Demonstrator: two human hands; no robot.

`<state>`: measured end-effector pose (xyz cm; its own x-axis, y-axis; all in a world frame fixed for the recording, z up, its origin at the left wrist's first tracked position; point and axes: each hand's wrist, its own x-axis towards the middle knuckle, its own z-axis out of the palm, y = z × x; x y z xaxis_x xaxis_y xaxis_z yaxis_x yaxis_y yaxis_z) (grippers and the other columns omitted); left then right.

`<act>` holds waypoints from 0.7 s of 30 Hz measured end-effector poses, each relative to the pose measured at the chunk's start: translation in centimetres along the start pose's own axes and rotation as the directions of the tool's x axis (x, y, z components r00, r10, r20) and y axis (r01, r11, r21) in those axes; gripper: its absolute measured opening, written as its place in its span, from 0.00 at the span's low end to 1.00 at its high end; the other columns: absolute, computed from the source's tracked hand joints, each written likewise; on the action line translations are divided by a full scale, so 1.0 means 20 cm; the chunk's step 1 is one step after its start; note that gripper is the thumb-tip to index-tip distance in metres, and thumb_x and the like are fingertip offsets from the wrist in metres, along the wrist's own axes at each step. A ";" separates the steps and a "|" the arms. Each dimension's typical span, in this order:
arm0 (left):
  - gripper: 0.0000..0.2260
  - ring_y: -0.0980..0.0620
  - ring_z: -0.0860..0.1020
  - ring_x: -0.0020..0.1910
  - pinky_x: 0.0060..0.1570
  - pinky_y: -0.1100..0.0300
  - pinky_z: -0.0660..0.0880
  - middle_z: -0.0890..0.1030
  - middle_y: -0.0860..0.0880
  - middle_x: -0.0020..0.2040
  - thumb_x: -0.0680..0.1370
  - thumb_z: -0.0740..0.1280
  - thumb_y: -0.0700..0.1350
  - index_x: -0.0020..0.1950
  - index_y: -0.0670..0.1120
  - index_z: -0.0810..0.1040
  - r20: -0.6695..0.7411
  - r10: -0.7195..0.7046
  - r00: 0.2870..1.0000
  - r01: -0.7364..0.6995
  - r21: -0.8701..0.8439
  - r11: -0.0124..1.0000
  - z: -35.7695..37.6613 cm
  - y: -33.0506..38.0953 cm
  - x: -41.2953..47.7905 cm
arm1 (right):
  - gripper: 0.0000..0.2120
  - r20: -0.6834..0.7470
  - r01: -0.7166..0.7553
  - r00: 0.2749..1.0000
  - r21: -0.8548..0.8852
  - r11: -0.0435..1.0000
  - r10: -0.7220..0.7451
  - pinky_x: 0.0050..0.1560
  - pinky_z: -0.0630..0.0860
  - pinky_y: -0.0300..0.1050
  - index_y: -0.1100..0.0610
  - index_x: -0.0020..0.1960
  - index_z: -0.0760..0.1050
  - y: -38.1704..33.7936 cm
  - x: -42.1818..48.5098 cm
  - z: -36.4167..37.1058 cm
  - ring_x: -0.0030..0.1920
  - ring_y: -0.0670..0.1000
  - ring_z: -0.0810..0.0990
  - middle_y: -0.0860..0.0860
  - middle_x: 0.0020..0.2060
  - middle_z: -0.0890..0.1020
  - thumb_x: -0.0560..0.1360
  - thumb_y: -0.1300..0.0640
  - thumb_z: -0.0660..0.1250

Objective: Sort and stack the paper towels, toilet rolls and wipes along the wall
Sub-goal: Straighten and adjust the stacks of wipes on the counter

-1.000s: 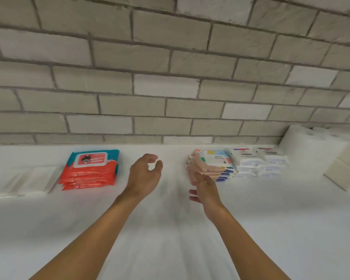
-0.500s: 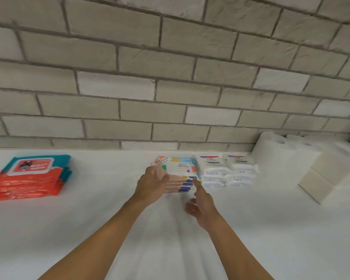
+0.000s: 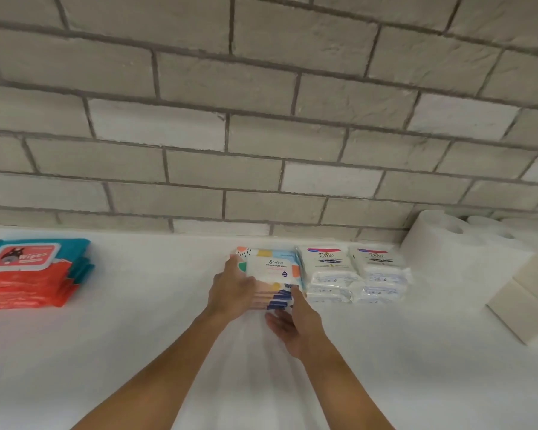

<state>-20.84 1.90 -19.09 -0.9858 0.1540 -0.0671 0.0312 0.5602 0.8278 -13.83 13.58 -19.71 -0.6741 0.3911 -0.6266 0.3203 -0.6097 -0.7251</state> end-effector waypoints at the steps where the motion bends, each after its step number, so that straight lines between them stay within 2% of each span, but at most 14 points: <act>1: 0.24 0.47 0.79 0.52 0.38 0.61 0.79 0.74 0.49 0.69 0.79 0.62 0.48 0.74 0.50 0.60 0.002 0.006 1.000 -0.006 0.012 1.000 -0.01 -0.01 0.00 | 0.11 -0.010 -0.006 1.000 -0.011 1.000 0.006 0.51 0.80 0.52 0.57 0.47 0.74 0.00 0.01 0.01 0.42 0.56 0.80 0.58 0.41 0.80 0.79 0.49 0.66; 3: 0.23 0.47 0.78 0.54 0.40 0.60 0.79 0.74 0.50 0.69 0.79 0.63 0.46 0.73 0.50 0.62 0.010 0.013 1.000 -0.013 0.011 1.000 -0.02 -0.02 0.00 | 0.11 -0.012 -0.006 1.000 -0.025 1.000 0.006 0.49 0.79 0.51 0.57 0.46 0.74 -0.01 0.04 0.02 0.41 0.55 0.80 0.58 0.40 0.80 0.78 0.50 0.67; 6: 0.20 0.51 0.77 0.51 0.31 0.70 0.73 0.74 0.51 0.69 0.81 0.62 0.46 0.72 0.50 0.62 0.037 0.047 0.998 -0.047 -0.020 0.999 -0.03 -0.04 -0.01 | 0.11 -0.005 0.007 1.000 -0.043 0.999 -0.008 0.45 0.81 0.49 0.58 0.49 0.75 0.01 0.07 0.03 0.44 0.56 0.82 0.59 0.44 0.82 0.77 0.49 0.68; 9: 0.19 0.52 0.76 0.50 0.28 0.71 0.71 0.74 0.51 0.69 0.82 0.61 0.45 0.72 0.51 0.62 0.039 0.051 0.998 -0.050 -0.025 0.998 -0.03 -0.06 -0.01 | 0.13 0.009 0.017 1.000 -0.091 0.996 -0.016 0.42 0.82 0.48 0.58 0.51 0.77 0.02 0.09 0.03 0.47 0.57 0.84 0.60 0.47 0.84 0.76 0.48 0.69; 14: 0.21 0.51 0.76 0.51 0.32 0.72 0.71 0.75 0.53 0.66 0.82 0.58 0.45 0.75 0.52 0.61 -0.011 0.046 0.999 -0.046 -0.032 0.998 -0.07 -0.09 -0.04 | 0.15 0.054 0.026 0.998 -0.306 0.952 -0.010 0.44 0.83 0.53 0.57 0.51 0.75 0.00 0.08 0.04 0.45 0.59 0.85 0.58 0.46 0.81 0.75 0.46 0.70; 17: 0.19 0.51 0.78 0.50 0.29 0.72 0.73 0.76 0.54 0.65 0.83 0.57 0.47 0.74 0.54 0.61 -0.015 0.061 0.998 -0.062 -0.054 0.997 -0.10 -0.13 -0.03 | 0.19 0.052 0.061 0.998 -0.449 0.891 -0.042 0.40 0.83 0.50 0.56 0.54 0.75 -0.01 0.07 0.07 0.42 0.56 0.85 0.55 0.44 0.80 0.73 0.42 0.71; 21: 0.16 0.48 0.81 0.52 0.35 0.66 0.78 0.78 0.53 0.64 0.84 0.54 0.52 0.72 0.56 0.64 -0.018 0.046 0.999 -0.047 -0.076 0.996 -0.12 -0.18 -0.02 | 0.21 0.062 0.184 0.979 -0.678 0.711 -0.195 0.38 0.83 0.46 0.54 0.57 0.75 -0.03 0.07 0.08 0.41 0.53 0.85 0.51 0.44 0.82 0.74 0.39 0.68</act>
<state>-21.05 -2.15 -20.63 -0.9861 0.1648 -0.0188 0.0652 0.4891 0.8698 -16.12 13.36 -19.65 -0.7635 0.4588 -0.4545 0.5549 0.1061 -0.8251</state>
